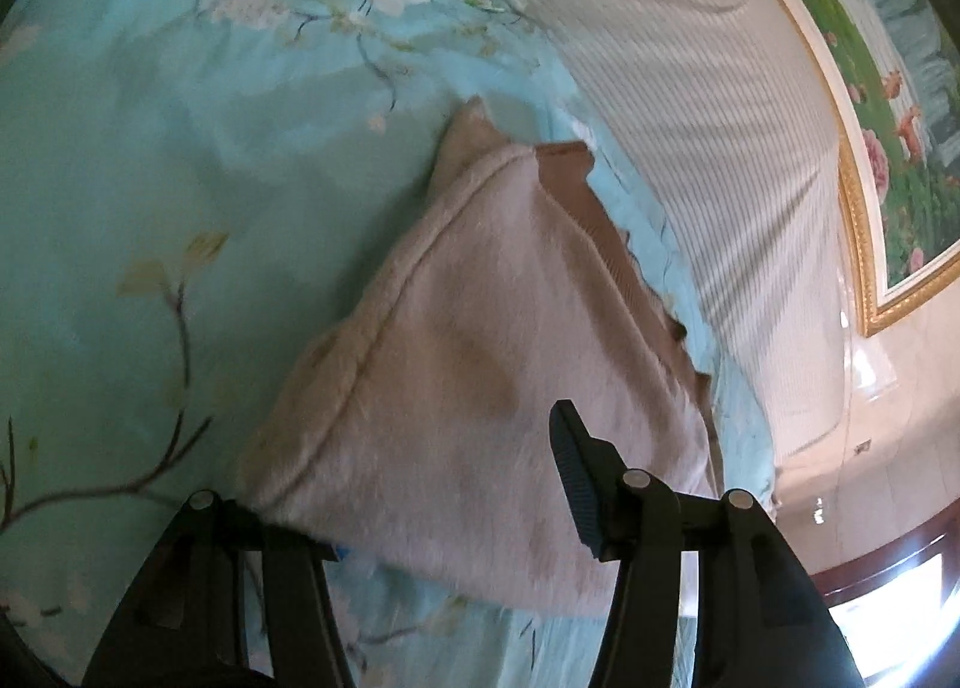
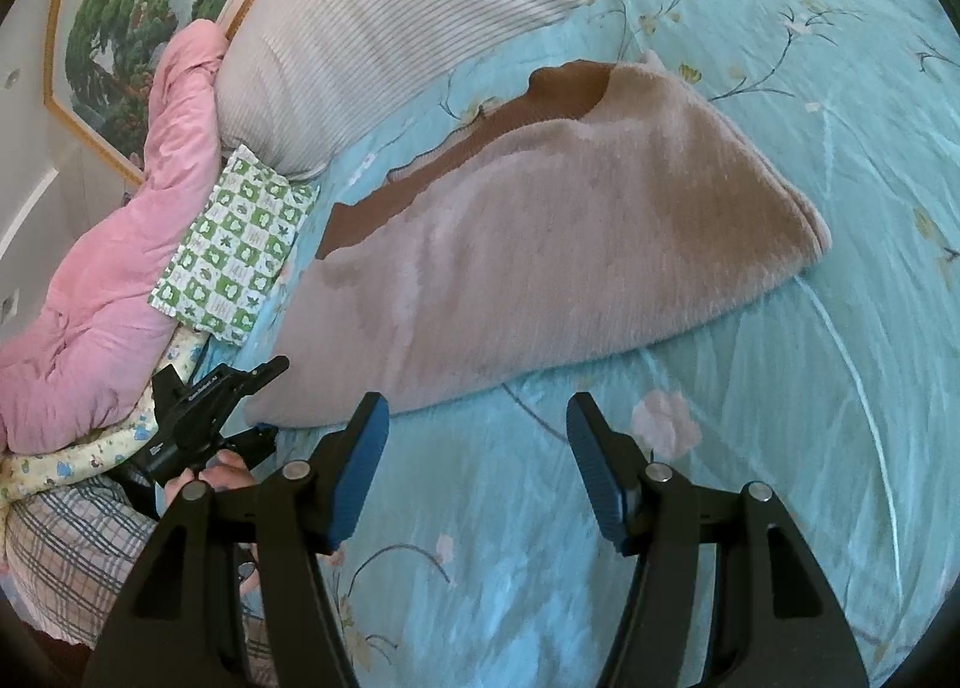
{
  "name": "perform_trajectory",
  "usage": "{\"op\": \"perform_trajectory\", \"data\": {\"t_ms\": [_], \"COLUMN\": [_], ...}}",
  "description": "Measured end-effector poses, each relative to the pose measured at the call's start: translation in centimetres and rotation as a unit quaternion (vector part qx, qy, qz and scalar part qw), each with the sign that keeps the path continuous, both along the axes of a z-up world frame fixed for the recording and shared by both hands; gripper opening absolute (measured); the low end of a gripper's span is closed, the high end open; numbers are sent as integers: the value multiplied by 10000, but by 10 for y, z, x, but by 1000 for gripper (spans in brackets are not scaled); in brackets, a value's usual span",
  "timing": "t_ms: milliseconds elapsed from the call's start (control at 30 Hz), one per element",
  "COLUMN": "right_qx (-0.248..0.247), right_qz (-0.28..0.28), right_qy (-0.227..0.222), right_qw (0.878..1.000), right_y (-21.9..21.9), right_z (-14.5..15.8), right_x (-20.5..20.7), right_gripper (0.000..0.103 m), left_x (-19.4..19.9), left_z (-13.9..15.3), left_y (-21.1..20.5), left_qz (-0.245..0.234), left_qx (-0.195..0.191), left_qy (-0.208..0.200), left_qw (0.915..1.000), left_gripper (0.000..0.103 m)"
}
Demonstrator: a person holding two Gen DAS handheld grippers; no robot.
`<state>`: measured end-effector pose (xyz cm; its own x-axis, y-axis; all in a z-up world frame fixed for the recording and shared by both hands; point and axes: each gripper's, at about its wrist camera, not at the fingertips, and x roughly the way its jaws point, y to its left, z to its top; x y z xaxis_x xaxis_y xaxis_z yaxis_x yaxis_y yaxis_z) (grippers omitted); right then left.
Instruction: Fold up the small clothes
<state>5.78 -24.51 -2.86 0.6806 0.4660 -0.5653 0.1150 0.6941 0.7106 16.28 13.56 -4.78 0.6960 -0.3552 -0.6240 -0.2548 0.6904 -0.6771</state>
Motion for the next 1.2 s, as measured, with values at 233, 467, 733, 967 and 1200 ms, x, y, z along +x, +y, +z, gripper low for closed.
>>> {"op": "perform_trajectory", "data": {"t_ms": [233, 467, 733, 967, 1200], "right_qx": [-72, -114, 492, 1032, 1026], "right_qz": [-76, -40, 352, 1069, 1565], "right_qy": [-111, -303, -359, -61, 51], "right_qw": [9999, 9995, 9975, 9889, 9823], "right_y": [-21, -49, -72, -47, -6], "right_z": [1, 12, 10, -13, -19], "right_x": [28, 63, 120, 190, 245], "right_gripper": [63, 63, 63, 76, 33], "left_x": [9, 5, 12, 23, 26], "left_z": [33, 86, 75, 47, 57], "left_y": [-14, -87, -193, -227, -235], "left_qz": [-233, -1253, -2399, -2705, -2768], "left_qx": [445, 821, 1422, 1770, 1977], "left_qy": [-524, -1361, -1374, -1087, -1105], "left_qw": [9974, 9793, 9504, 9400, 9339], "left_gripper": [10, 6, 6, 6, 6]}}
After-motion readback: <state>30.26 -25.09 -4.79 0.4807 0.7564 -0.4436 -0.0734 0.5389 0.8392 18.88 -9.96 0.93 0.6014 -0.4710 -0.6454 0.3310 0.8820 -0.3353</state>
